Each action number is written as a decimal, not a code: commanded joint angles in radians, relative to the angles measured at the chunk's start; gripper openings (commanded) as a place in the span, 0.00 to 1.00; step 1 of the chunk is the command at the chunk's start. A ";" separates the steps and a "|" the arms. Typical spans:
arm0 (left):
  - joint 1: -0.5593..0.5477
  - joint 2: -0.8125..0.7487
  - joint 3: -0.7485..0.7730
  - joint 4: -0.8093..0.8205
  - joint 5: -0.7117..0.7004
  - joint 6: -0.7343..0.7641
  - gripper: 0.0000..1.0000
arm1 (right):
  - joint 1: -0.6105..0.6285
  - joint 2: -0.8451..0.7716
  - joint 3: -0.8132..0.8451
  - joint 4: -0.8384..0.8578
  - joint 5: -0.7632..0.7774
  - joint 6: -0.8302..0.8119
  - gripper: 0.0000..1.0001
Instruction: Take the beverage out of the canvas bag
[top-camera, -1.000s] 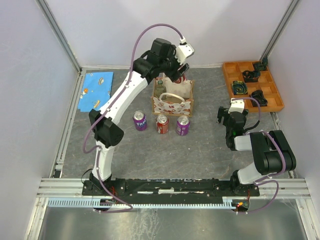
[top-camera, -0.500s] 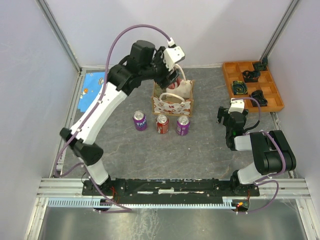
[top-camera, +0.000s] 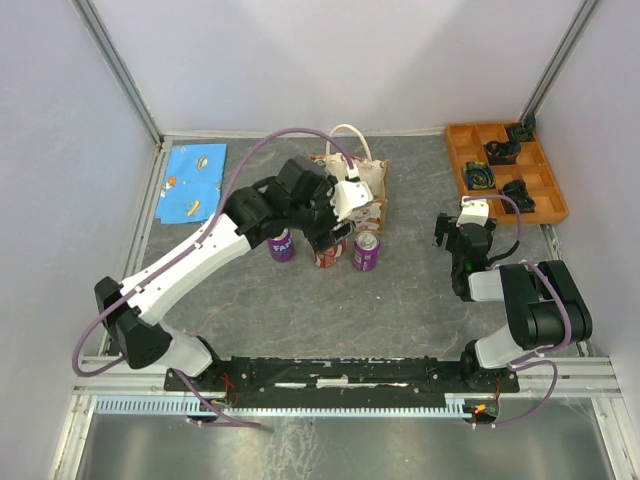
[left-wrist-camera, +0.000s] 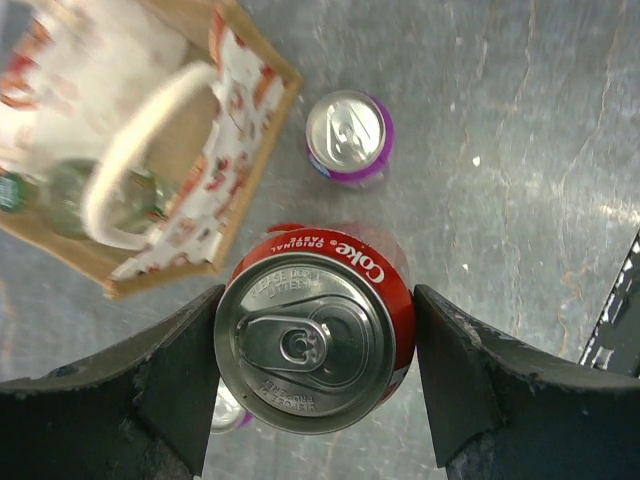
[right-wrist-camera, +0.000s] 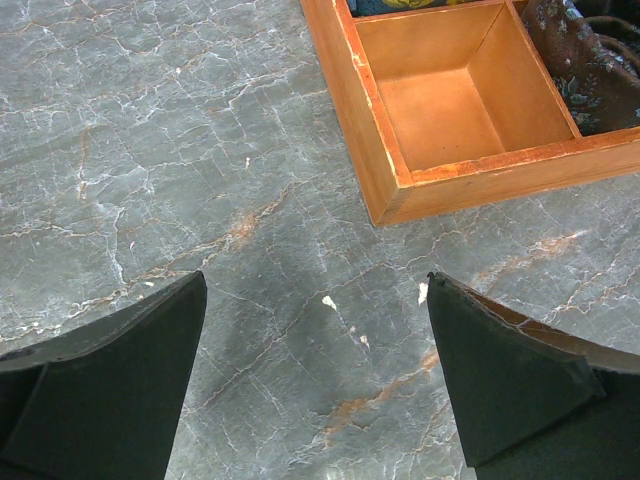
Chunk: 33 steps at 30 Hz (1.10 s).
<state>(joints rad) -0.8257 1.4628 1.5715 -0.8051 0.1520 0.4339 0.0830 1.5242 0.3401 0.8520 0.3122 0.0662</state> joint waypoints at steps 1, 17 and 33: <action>-0.007 -0.059 -0.123 0.226 -0.006 -0.085 0.03 | -0.003 -0.013 0.017 0.032 0.007 0.007 0.99; -0.100 0.139 -0.265 0.393 0.009 -0.100 0.03 | -0.004 -0.013 0.016 0.031 0.007 0.007 0.99; -0.112 0.180 -0.347 0.423 0.013 -0.116 0.03 | -0.003 -0.013 0.017 0.032 0.007 0.007 0.99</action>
<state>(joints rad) -0.9379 1.6653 1.2453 -0.4877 0.1398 0.3523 0.0830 1.5242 0.3401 0.8520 0.3122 0.0662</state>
